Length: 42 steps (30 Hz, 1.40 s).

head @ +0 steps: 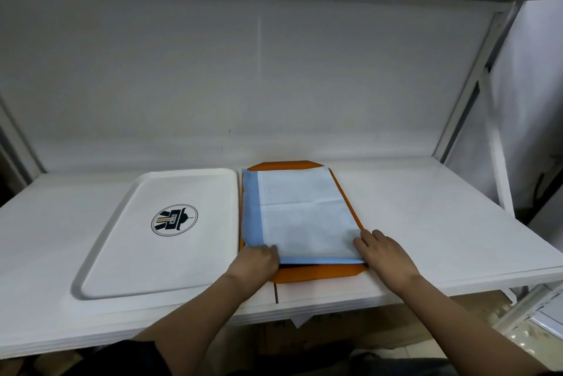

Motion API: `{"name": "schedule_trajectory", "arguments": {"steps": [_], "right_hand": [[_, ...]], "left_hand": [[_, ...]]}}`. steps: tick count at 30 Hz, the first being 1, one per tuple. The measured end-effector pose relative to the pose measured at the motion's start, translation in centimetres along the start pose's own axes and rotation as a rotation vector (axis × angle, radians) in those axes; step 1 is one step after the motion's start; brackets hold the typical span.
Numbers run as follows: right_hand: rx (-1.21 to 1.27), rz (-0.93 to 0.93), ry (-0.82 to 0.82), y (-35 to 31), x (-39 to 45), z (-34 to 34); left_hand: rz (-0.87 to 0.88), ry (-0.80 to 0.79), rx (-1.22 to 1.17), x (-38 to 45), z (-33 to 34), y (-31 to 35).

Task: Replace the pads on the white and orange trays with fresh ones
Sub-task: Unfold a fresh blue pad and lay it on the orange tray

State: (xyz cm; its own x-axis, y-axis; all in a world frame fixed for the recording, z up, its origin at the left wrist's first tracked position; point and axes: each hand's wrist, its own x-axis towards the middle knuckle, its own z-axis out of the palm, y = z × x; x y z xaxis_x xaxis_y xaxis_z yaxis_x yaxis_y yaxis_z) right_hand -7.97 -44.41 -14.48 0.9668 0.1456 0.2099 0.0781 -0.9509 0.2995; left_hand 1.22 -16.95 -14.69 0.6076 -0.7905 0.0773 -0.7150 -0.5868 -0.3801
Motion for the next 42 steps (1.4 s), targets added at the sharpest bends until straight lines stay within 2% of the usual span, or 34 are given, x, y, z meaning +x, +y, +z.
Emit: {"name": "schedule_trajectory", "arguments": {"steps": [6, 8, 12, 14, 17, 19, 25, 33, 36, 42], "right_hand": [[-0.001, -0.049, -0.019, 0.1, -0.4, 0.4], [-0.013, -0.041, -0.105, -0.2, -1.0, 0.4], [0.094, 0.059, -0.328, -0.6, -2.1, -0.9], [0.231, 0.148, -0.331, -0.8, -1.6, -2.0], [0.365, 0.235, -0.143, -1.3, 0.5, -3.1], [0.415, 0.251, -0.089, -1.8, 2.5, -2.8], [0.563, 0.181, -0.308, -4.8, 9.4, -0.9], [0.566, 0.241, -0.311, -6.2, 15.1, 5.1], [0.496, 0.293, -0.248, -4.8, 15.2, 7.2], [0.45, 0.441, -0.269, -2.5, 14.1, 8.1]], "left_hand": [[-0.004, -0.094, -0.044, -0.6, 2.2, 1.1], [-0.032, -0.22, -0.065, -1.6, 1.3, 1.3], [-0.131, -0.407, -0.362, -1.9, -0.9, 1.2], [-0.167, -0.389, -0.491, -1.4, -1.8, 0.8], [-0.211, -0.322, -0.556, 0.2, -2.1, 0.0], [-0.237, -0.287, -0.577, 1.7, -1.7, -0.3], [-0.287, -0.329, -0.595, 6.3, 1.4, -0.8], [-0.267, -0.241, -0.567, 11.1, 5.6, -1.2], [-0.274, -0.172, -0.552, 11.7, 7.1, -2.3], [-0.435, -0.136, -0.604, 11.8, 8.3, -3.0]]}}
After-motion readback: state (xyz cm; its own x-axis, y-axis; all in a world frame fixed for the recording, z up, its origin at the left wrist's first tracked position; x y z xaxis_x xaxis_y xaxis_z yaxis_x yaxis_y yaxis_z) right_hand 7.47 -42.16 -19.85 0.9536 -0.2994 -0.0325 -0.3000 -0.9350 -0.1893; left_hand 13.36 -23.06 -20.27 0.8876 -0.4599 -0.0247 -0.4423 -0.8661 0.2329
